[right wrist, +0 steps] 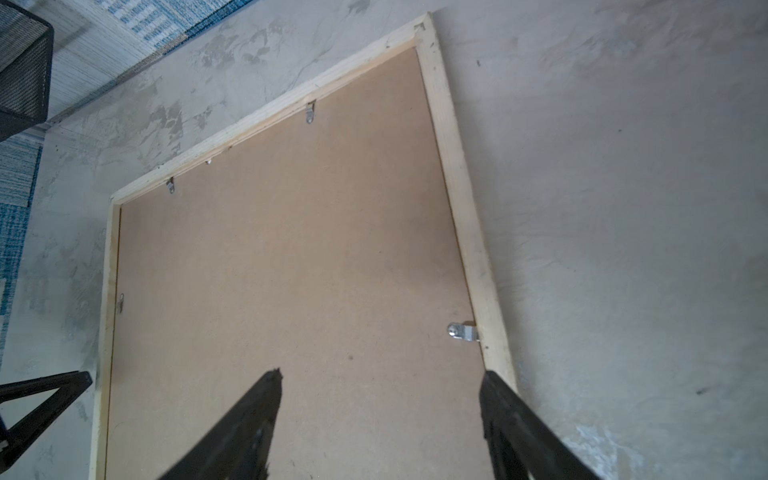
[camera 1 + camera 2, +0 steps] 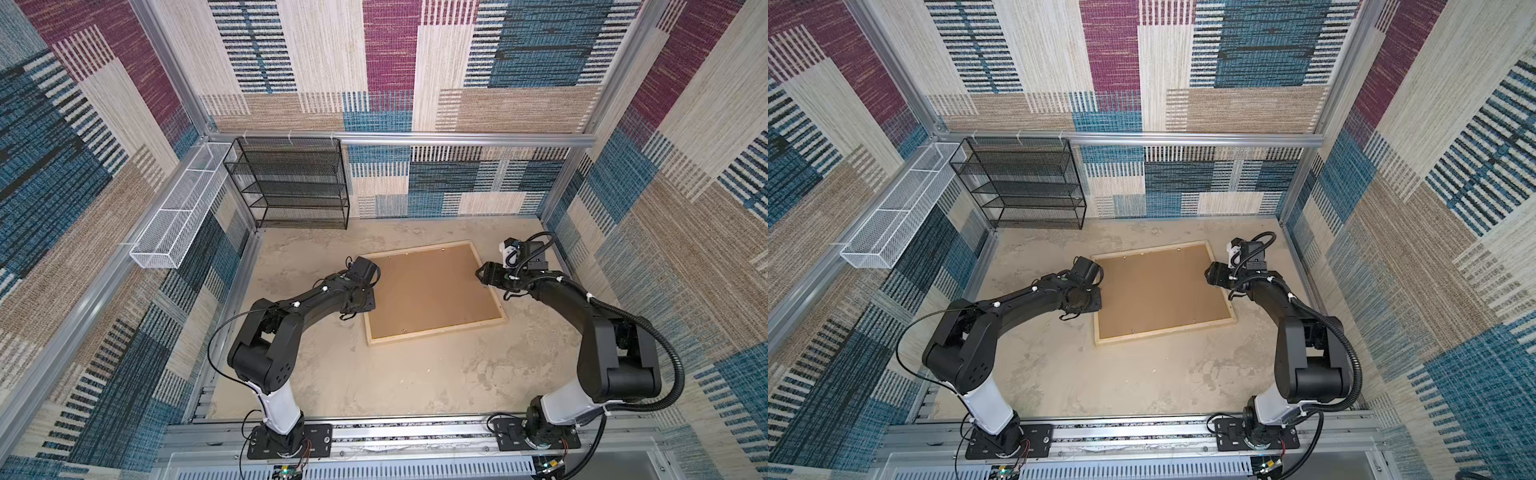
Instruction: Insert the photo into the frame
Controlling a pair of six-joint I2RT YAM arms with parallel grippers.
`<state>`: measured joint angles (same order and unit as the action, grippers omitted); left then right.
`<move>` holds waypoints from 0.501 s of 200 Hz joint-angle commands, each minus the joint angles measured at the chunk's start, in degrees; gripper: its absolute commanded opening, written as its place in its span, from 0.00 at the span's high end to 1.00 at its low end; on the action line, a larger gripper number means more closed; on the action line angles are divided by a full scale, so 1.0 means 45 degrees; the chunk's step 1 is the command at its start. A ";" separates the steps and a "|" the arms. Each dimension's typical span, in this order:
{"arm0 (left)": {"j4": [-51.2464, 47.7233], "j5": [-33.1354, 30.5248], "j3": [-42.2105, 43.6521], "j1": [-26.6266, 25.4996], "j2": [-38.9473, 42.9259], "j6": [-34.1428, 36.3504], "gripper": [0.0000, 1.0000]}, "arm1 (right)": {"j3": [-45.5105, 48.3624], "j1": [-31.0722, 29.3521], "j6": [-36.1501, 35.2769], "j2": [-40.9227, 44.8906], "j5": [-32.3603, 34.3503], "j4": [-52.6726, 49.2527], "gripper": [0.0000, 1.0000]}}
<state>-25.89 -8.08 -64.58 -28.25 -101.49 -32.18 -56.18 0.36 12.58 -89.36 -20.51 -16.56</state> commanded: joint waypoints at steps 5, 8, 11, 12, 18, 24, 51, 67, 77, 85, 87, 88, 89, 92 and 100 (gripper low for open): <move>0.0017 0.0357 -0.0216 0.0008 -0.0187 0.0261 0.68 | 0.0164 -0.0126 0.0231 0.0058 -0.0734 0.0660 0.24; -0.0047 0.0323 -0.0261 0.0013 -0.0225 0.0258 0.68 | 0.0178 -0.0152 0.0242 0.0054 -0.0793 0.0670 0.24; -0.0084 0.0297 -0.0291 0.0009 -0.0252 0.0284 0.68 | 0.0190 -0.0187 0.0255 0.0049 -0.0837 0.0715 0.24; -0.0105 0.0294 -0.0304 0.0009 -0.0265 0.0291 0.69 | 0.0195 -0.0202 0.0263 0.0041 -0.0844 0.0723 0.24; -0.0144 0.0291 -0.0336 0.0008 -0.0296 0.0314 0.69 | 0.0217 -0.0286 0.0300 0.0018 -0.0944 0.0792 0.24; -0.0178 0.0291 -0.0337 0.0008 -0.0334 0.0338 0.71 | 0.0219 -0.0395 0.0326 -0.0008 -0.1011 0.0841 0.24; -0.0093 0.0517 -0.0259 0.0008 -0.0375 0.0413 0.73 | 0.0084 -0.1155 0.0506 -0.0370 -0.1294 0.1132 0.25; -0.0103 0.0620 -0.0203 0.0008 -0.0415 0.0472 0.75 | 0.0078 -0.1635 0.0769 -0.0669 -0.1856 0.1553 0.25; -0.0059 0.0686 -0.0116 0.0008 -0.0415 0.0535 0.75 | 0.0167 -0.1881 0.1096 -0.0811 -0.2313 0.2022 0.26; -0.0005 0.0768 -0.0050 0.0008 -0.0444 0.0588 0.76 | 0.0265 -0.2115 0.1352 -0.0946 -0.2720 0.2463 0.26; 0.0017 0.0776 -0.0031 0.0008 -0.0451 0.0599 0.76 | 0.0275 -0.2161 0.1406 -0.0982 -0.2803 0.2575 0.26; 0.0014 0.0778 -0.0018 0.0008 -0.0453 0.0604 0.76 | 0.0276 -0.2195 0.1444 -0.1002 -0.2824 0.2619 0.26; 0.0012 0.0778 -0.0012 0.0008 -0.0463 0.0607 0.76 | 0.0277 -0.2222 0.1482 -0.1021 -0.2863 0.2671 0.26; 0.0028 0.0806 0.0009 0.0008 -0.0482 0.0609 0.75 | 0.0278 -0.2325 0.1570 -0.1084 -0.2939 0.2784 0.26; 0.0088 0.0845 0.0051 0.0008 -0.0529 0.0629 0.75 | 0.0259 -0.2581 0.1783 -0.1310 -0.3079 0.3046 0.27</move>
<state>-25.36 -5.17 -64.95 -28.25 -103.39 -31.07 -55.20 -9.08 16.53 -93.49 -29.23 -9.61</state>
